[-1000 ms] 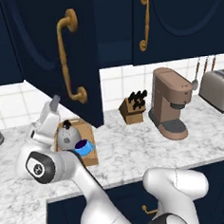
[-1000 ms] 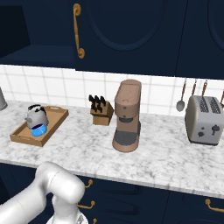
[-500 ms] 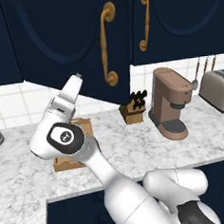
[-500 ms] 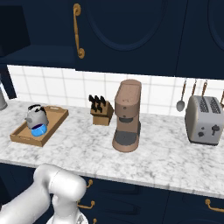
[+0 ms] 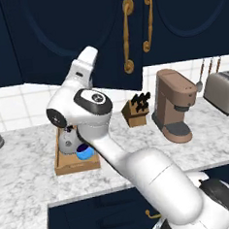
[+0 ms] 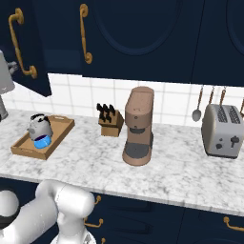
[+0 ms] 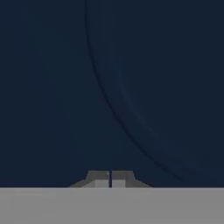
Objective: Pick the kettle from the counter and place it on the tray. Then pick the mug from the cabinet and place it on the tray. Then close the cabinet doors.
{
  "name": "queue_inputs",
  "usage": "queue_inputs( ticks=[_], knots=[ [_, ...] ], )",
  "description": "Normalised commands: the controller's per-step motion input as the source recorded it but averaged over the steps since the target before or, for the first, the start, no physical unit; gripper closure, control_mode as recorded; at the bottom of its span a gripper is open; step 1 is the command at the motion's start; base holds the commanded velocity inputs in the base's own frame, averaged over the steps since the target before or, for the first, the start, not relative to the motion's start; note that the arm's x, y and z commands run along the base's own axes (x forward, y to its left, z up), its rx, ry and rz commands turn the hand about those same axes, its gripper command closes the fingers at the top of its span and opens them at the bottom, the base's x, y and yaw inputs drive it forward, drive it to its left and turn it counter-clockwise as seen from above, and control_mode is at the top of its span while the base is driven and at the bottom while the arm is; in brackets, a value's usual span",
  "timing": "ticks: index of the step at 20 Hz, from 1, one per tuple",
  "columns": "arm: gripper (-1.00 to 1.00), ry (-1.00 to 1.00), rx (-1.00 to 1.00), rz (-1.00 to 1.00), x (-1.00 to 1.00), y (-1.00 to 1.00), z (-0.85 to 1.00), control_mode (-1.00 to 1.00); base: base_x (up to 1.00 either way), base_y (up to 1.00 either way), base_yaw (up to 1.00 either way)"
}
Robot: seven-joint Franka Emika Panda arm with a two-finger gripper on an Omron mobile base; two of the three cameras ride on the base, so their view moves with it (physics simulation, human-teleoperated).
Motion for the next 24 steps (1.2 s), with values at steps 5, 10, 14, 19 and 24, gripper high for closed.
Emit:
queue_inputs(
  ticks=[5,10,14,19,24],
  knots=[
    [1.0,0.44,0.0,0.12,1.0,-0.67,0.0,-1.0,0.0,0.0,0.0],
    [1.0,0.2,0.0,0.16,1.0,-0.88,-0.23,-1.0,0.0,0.0,0.0],
    [1.0,0.11,0.0,0.17,1.0,-0.87,-0.3,-1.0,0.0,0.0,0.0],
    [1.0,0.02,0.02,0.21,0.97,-0.69,-0.32,-1.0,0.0,0.0,0.0],
    [1.0,0.0,0.01,0.22,0.94,-0.41,-0.23,-1.0,0.0,0.0,0.0]
  ],
)
